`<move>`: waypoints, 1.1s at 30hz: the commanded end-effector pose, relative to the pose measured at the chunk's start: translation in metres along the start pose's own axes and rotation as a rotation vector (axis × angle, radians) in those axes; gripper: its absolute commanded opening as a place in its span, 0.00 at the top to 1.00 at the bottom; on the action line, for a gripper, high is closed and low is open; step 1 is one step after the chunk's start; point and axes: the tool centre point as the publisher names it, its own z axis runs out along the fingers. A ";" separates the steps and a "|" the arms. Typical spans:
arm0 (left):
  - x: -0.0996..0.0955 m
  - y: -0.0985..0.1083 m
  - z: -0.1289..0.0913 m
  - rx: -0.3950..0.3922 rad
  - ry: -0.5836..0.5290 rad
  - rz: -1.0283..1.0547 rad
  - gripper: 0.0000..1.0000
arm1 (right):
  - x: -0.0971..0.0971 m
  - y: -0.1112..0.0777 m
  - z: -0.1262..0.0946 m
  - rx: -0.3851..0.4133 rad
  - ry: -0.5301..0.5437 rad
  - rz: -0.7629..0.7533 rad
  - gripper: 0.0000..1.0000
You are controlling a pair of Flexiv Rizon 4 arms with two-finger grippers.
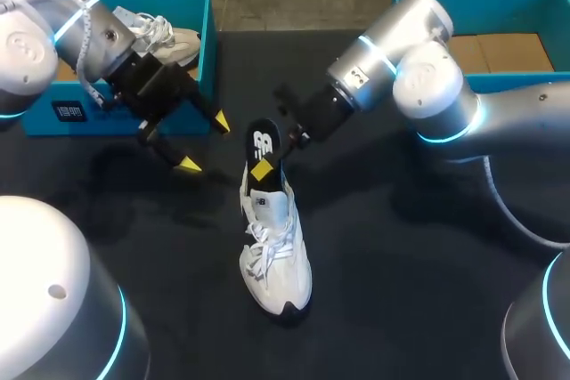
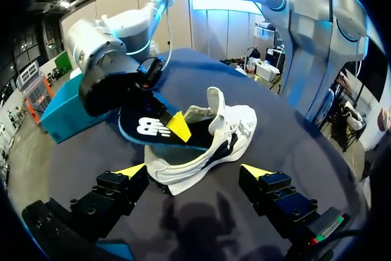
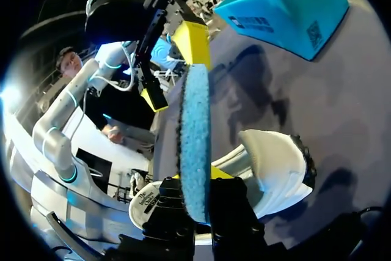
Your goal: Take the shoe out of the shoebox, open the shoe tongue, remove and reinsert the insole, then place the shoe into the shoebox
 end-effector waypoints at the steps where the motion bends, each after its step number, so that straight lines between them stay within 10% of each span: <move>1: -0.004 0.000 -0.005 -0.020 0.012 0.009 0.00 | -0.011 0.008 0.010 0.045 0.026 0.007 1.00; 23: -0.022 -0.003 -0.001 -0.037 0.046 0.052 0.00 | -0.006 -0.005 0.031 0.086 0.055 0.068 1.00; 33: -0.016 -0.002 0.001 -0.020 0.047 0.045 0.00 | 0.006 0.004 0.016 0.051 -0.005 0.041 0.60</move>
